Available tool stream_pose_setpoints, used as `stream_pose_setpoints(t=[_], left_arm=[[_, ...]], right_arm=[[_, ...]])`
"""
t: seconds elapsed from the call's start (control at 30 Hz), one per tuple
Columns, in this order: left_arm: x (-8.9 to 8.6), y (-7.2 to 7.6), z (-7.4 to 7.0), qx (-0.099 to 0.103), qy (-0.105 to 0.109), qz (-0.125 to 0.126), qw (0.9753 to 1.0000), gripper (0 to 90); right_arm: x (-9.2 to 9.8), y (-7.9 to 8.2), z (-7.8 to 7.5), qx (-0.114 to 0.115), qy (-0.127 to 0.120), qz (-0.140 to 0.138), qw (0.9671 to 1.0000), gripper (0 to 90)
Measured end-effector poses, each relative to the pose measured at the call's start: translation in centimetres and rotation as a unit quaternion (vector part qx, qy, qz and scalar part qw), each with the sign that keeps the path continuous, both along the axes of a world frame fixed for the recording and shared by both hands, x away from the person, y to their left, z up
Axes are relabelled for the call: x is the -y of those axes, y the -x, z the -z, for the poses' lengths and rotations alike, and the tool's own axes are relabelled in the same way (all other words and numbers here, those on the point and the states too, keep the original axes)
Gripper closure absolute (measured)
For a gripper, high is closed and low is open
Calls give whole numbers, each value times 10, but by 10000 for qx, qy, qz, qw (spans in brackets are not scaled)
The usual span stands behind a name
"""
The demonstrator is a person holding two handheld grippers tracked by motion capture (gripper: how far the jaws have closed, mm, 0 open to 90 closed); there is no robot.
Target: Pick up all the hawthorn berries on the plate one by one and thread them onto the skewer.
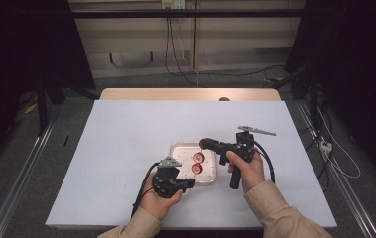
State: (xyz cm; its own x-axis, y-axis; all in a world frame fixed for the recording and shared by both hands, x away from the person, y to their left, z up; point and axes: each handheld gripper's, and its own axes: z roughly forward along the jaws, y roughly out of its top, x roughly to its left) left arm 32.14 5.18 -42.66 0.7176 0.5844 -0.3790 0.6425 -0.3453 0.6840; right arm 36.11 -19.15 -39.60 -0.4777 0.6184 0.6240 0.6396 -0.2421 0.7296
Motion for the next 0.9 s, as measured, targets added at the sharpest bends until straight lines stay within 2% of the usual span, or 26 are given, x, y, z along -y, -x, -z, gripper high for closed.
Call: stream_pose_setpoints(t=[0.07,0.1,0.17,0.23,0.27,0.33,0.43,0.53,0.63,0.67,0.73,0.8,0.83,0.9], left_arm=[[-1,1,0,19,79,-34,10000,900],[0,1,-1,63,29,-76,9999,900],[-1,1,-3,15,33,48,10000,900],[0,2,-3,54,65,36,10000,900],[0,2,-3,17,18,100,9999,900],[1,4,-3,71,62,-14,10000,900],[0,4,-3,61,48,-2,10000,900],[-2,3,-5,20,63,71,10000,900],[1,4,-4,34,51,33,10000,900],[0,3,-5,-30,49,85,9999,900],[-2,2,-4,8,49,0,10000,900],[-4,2,-5,-17,31,17,10000,900],[-3,2,-5,7,54,-52,10000,900],[-2,3,-5,30,35,41,10000,900]], right_arm=[[-3,-1,0,8,162,65,9998,691],[-5,-1,1,-13,142,42,9999,691],[-8,-2,2,-36,195,71,9998,684],[-11,-4,4,-118,91,66,9999,677],[-12,-4,4,-102,116,97,9998,692],[-14,-5,5,-116,108,116,9998,712],[-17,-5,6,-61,225,72,9997,728],[-15,-6,6,-164,194,89,9996,731],[-17,-5,7,-153,135,90,9998,733],[-17,-4,7,-137,142,115,9997,733],[-18,-4,8,-137,72,109,9998,733],[-19,-3,7,-113,103,129,9998,733],[-19,-3,7,-97,100,130,9998,733],[-19,-3,7,-91,48,102,9999,733]])
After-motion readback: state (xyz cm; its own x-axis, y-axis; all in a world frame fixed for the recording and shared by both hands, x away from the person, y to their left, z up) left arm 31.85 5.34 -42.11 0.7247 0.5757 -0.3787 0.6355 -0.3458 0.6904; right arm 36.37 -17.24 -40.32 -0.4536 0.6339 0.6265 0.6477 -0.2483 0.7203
